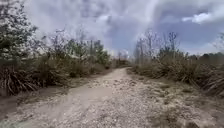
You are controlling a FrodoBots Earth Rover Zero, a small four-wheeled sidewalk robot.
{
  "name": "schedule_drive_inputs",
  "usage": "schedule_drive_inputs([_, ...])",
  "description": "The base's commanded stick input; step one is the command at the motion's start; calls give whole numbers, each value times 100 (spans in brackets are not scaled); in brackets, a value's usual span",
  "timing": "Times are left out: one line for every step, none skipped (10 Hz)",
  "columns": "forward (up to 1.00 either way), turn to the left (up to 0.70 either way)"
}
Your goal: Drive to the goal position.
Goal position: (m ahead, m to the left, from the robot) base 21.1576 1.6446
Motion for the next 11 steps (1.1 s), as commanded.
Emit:
schedule_drive_inputs([50,0])
schedule_drive_inputs([50,0])
schedule_drive_inputs([50,0])
schedule_drive_inputs([50,0])
schedule_drive_inputs([50,0])
schedule_drive_inputs([50,0])
schedule_drive_inputs([50,0])
schedule_drive_inputs([50,-13])
schedule_drive_inputs([50,-40])
schedule_drive_inputs([50,-50])
schedule_drive_inputs([50,-42])
